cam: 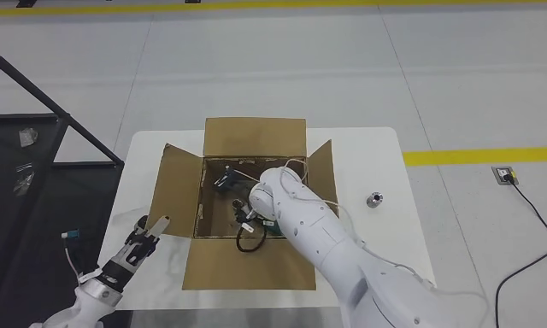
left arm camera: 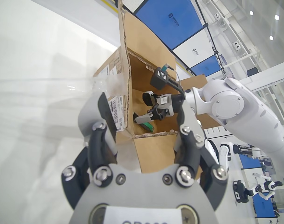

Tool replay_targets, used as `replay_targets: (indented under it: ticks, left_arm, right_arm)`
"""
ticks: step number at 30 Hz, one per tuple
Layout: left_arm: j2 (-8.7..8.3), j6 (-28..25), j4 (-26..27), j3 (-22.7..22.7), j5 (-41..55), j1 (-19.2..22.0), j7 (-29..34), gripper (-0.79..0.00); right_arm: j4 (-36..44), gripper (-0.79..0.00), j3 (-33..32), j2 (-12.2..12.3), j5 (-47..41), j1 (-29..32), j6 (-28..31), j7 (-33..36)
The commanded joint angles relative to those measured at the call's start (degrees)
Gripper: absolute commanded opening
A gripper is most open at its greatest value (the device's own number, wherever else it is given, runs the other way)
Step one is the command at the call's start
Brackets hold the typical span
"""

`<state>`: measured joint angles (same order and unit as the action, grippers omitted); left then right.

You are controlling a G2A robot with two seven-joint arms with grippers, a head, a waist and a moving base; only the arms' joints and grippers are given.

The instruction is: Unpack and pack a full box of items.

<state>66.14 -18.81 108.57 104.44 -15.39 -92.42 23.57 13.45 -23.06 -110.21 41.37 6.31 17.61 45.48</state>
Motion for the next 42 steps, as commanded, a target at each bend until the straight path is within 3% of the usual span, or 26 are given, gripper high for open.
replay_targets:
  ticks: [1, 4, 22, 42]
  left_arm:
    - [-0.02, 0.1, 0.2, -0.1, -0.2, -0.2, -0.1, -0.622]
    - [-0.04, 0.1, 0.5, -0.3, -0.3, -0.5, -0.2, -0.785]
    - [-0.46, -1.4, -0.3, 0.1, 1.5, -1.2, 2.0, -0.785]
    - [-1.52, -10.3, -2.4, 0.9, 1.3, -1.8, 7.4, -0.785]
  right_arm:
    - [0.0, 0.000, 0.0, 0.0, 0.4, 0.3, 0.1, 0.2]
    - [-0.1, 0.000, 0.1, 0.0, 1.3, 0.9, -0.6, 1.0]
    - [-2.2, 0.000, -0.5, -0.7, 3.3, 2.7, -2.8, 3.1]
    - [-3.8, -0.271, -1.2, -1.2, 6.1, 2.5, -4.5, 2.4]
